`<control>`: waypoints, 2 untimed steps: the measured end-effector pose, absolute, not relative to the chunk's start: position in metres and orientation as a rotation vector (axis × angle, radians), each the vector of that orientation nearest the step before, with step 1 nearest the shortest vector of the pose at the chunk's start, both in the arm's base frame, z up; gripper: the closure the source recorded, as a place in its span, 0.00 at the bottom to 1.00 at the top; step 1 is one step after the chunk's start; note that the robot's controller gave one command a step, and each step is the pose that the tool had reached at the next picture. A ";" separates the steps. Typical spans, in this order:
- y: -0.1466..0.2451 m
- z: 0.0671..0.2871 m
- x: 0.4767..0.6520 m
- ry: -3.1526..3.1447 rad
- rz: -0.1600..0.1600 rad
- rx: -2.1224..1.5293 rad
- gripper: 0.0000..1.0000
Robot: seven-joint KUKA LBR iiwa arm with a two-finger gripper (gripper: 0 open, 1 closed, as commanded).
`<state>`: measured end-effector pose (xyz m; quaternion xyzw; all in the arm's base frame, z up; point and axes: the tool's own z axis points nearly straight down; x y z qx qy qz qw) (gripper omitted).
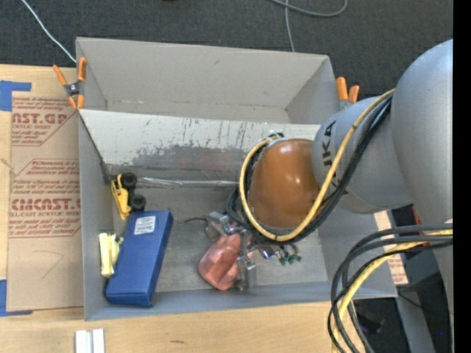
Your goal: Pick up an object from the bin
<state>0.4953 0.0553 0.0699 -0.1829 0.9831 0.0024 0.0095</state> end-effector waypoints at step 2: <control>0.069 0.070 0.503 3.096 0.006 -0.537 1.00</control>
Offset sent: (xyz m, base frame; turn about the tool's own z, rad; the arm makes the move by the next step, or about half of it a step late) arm 0.0000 0.0000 0.0000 0.0000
